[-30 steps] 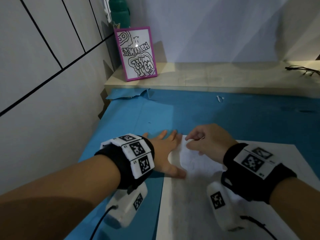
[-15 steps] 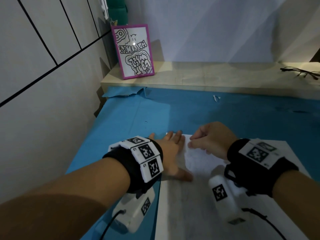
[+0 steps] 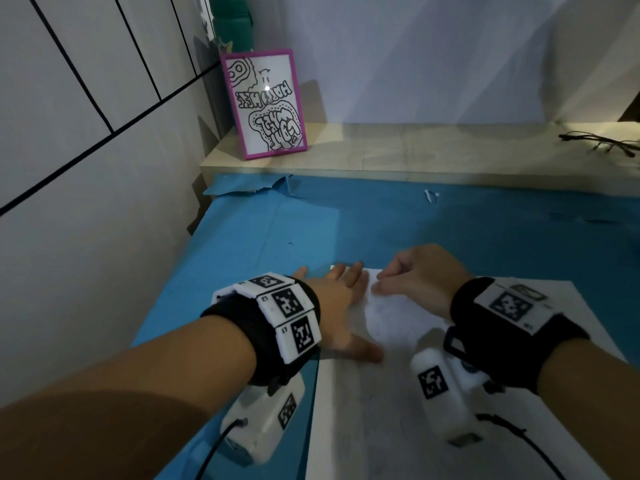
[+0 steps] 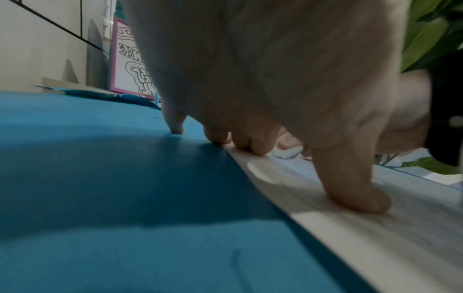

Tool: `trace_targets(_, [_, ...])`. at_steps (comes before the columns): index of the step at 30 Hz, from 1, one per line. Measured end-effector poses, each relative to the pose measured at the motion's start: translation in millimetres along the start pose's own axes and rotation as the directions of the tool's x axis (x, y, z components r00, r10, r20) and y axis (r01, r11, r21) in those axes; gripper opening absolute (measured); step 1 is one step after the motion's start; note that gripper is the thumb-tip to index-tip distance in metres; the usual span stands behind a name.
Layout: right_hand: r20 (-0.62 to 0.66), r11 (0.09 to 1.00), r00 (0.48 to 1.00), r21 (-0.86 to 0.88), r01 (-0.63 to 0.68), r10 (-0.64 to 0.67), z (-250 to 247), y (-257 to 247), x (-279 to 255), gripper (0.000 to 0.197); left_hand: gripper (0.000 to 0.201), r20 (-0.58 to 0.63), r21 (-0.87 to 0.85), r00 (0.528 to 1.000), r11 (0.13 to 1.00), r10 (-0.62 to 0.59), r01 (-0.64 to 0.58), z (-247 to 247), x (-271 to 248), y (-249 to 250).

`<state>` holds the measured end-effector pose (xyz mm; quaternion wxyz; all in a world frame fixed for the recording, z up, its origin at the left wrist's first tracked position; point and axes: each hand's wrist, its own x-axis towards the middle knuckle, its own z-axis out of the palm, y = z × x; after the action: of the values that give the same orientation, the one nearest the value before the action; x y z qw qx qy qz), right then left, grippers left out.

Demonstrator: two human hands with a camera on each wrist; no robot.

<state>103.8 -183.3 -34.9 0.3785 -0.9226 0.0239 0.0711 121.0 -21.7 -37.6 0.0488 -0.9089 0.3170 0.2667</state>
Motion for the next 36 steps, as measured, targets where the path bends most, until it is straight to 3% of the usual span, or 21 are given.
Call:
trace_targets(4, [0.120,1.000,0.993,-0.017,0.010,-0.008,2,-3,-4,0.020,0.112,-0.012,-0.001,1.000,1.000,0.010,-0.010,-1,-2,1])
trace_targets(7, [-0.021,1.000,0.999,0.015,-0.027,0.028,-3,2,0,0.019,0.113,0.005,0.000,1.000,1.000,0.007,-0.007,-1,-1,0])
trace_targets(11, [0.126,1.000,0.992,-0.019,-0.018,0.020,0,1,-6,0.018,0.112,-0.002,0.003,1.000,1.000,0.005,-0.005,0,-1,0])
trace_targets(15, [0.024,1.000,0.999,0.010,-0.025,0.025,-4,3,-4,0.021,0.112,0.006,0.000,1.000,1.000,0.007,-0.007,0,0,-1])
trace_targets(18, [0.151,0.999,0.988,-0.042,-0.009,0.015,0,1,-8,0.019,0.112,0.000,-0.006,1.000,1.000,0.010,-0.010,0,0,-2])
trace_targets(22, [-0.001,0.999,0.999,0.016,-0.041,0.041,-7,4,-3,0.019,0.113,0.004,-0.010,1.000,1.000,0.011,-0.011,1,0,-2])
trace_targets(26, [0.113,0.999,0.994,-0.033,-0.006,0.009,-1,3,-9,0.021,0.113,-0.013,-0.007,1.000,1.000,0.022,-0.022,2,1,-3])
trace_targets(29, [-0.049,0.995,0.997,-0.078,-0.058,0.054,-14,5,7,0.013,0.114,-0.004,-0.007,1.000,1.000,0.017,-0.017,1,2,-3])
trace_targets(33, [0.109,0.981,0.993,-0.185,0.064,-0.044,-2,-6,8,0.016,0.113,-0.011,-0.009,1.000,1.000,0.022,-0.022,1,1,-2])
trace_targets(36, [0.051,0.990,0.999,-0.138,0.012,-0.005,-7,-4,15,0.015,0.113,0.006,-0.007,1.000,1.000,0.018,-0.018,-1,1,-1])
